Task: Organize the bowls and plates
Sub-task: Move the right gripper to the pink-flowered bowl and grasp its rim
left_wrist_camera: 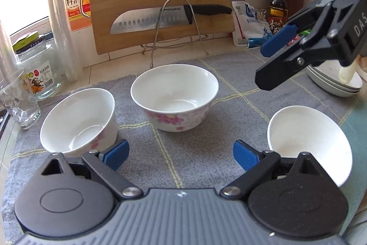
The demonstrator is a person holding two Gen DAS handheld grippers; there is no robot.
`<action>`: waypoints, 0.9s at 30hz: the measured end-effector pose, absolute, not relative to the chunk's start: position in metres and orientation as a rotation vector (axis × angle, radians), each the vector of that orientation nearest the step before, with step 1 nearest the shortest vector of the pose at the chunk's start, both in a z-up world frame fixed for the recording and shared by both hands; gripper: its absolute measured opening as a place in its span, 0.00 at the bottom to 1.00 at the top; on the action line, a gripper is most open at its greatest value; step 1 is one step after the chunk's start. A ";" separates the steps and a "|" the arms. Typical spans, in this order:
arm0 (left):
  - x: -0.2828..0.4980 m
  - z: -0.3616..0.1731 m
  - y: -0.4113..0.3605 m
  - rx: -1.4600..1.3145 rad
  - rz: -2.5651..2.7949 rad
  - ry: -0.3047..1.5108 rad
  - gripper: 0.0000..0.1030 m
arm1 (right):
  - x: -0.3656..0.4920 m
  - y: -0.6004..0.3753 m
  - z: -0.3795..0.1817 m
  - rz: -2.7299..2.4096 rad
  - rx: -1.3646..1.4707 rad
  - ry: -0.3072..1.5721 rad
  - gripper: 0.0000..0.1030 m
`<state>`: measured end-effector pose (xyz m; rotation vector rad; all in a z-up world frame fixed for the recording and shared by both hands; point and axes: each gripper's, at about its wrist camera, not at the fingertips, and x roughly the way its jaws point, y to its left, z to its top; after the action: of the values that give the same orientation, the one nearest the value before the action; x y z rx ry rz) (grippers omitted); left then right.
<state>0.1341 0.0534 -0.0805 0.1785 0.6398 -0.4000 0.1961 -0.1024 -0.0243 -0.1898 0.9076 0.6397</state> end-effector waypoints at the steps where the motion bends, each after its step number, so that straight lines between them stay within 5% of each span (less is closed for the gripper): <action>1: 0.137 -0.082 0.051 0.178 -0.394 0.639 0.94 | 0.200 -0.101 -0.026 0.647 -0.191 0.911 0.97; 27: 0.179 -0.090 0.037 0.103 -0.346 0.630 0.91 | 0.295 -0.073 -0.067 0.778 -0.175 1.023 0.80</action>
<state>0.1794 0.0369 -0.0899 0.1026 0.6303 -0.3458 0.2947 -0.0730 -0.0671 -0.1750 1.0234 0.7779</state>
